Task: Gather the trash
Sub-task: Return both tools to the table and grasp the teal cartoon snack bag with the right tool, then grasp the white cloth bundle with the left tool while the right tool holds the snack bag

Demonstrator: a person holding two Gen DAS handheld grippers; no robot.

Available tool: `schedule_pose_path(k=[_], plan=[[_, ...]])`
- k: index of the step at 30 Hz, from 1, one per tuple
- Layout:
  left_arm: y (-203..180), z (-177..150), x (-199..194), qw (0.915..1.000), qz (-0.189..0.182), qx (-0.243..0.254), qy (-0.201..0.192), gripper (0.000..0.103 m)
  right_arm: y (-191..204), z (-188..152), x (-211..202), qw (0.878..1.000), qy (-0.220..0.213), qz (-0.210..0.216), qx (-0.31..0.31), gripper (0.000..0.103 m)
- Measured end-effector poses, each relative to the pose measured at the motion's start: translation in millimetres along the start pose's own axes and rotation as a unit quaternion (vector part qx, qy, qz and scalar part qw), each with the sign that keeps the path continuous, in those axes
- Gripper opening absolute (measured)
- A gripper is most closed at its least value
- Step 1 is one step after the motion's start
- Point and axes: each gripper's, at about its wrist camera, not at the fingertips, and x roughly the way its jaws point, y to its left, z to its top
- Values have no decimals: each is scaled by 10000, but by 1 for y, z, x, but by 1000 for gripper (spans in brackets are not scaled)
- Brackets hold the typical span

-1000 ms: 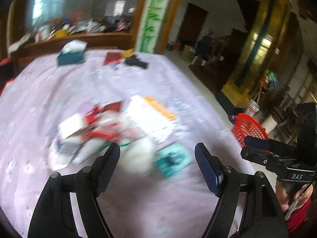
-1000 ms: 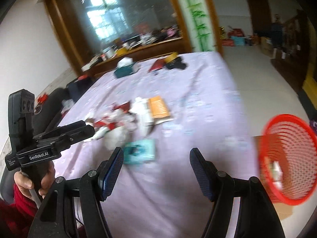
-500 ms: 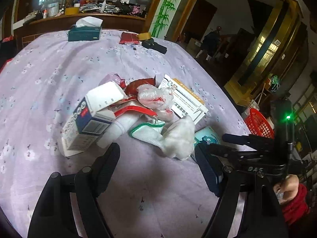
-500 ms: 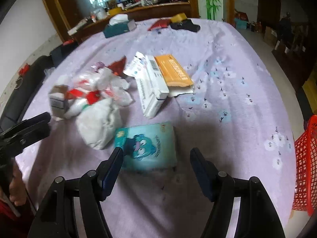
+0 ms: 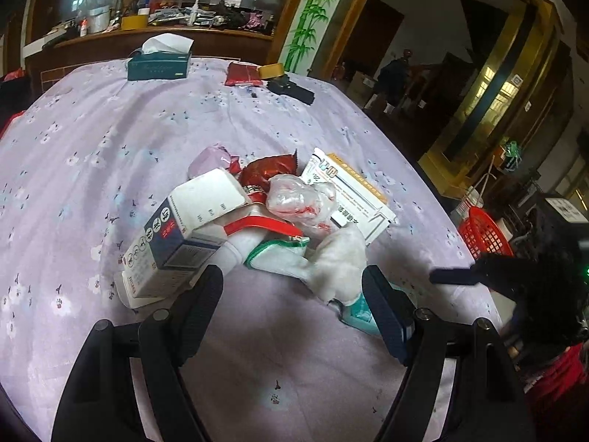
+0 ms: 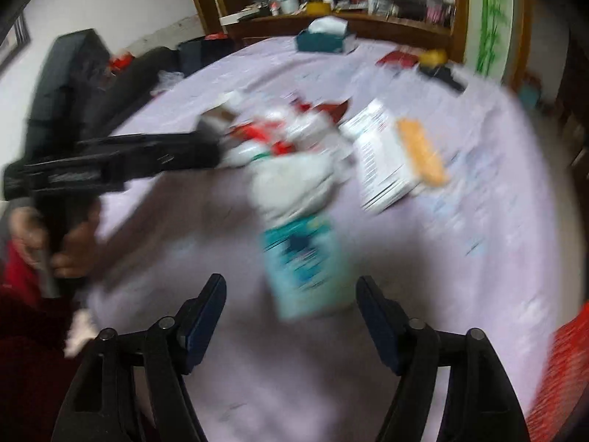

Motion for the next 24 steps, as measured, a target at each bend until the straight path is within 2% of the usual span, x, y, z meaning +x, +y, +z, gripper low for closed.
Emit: schedule_pose_path(k=[6, 7, 8, 10, 11, 14, 17, 21, 23, 24], plan=[[-2, -1, -6, 10000, -22, -32, 60, 76, 3, 13, 36, 9986, 355, -110, -383, 77], [-3, -2, -6, 10000, -16, -34, 64, 76, 5, 12, 42, 9979, 424, -198, -447, 73], [-4, -2, -6, 10000, -11, -24, 67, 76, 6, 10, 45, 9972, 502, -273, -492, 61], [-8, -2, -4, 9999, 8, 19, 110, 76, 5, 3, 46, 9972, 526, -254, -467, 53], [-11, -3, -2, 9999, 9, 38, 130, 76, 3, -1, 42, 9978, 449, -262, -403, 48], [-23, -2, 7, 9996, -5, 198, 219, 76, -1, -12, 31, 9988, 343, -291, -183, 41], [-39, -2, 22, 9983, -54, 451, 370, 76, -8, -29, 4, 9992, 87, -314, 243, 40], [-54, 0, 54, 9956, 199, 685, 606, 76, -22, -47, -22, 9956, -195, -418, 814, 40], [-56, 0, 69, 9941, 350, 751, 694, 72, -27, -52, -30, 9925, -348, -575, 1023, 40], [-57, 0, 77, 9933, 445, 763, 744, 63, -29, -55, -35, 9911, -424, -551, 1132, 40]])
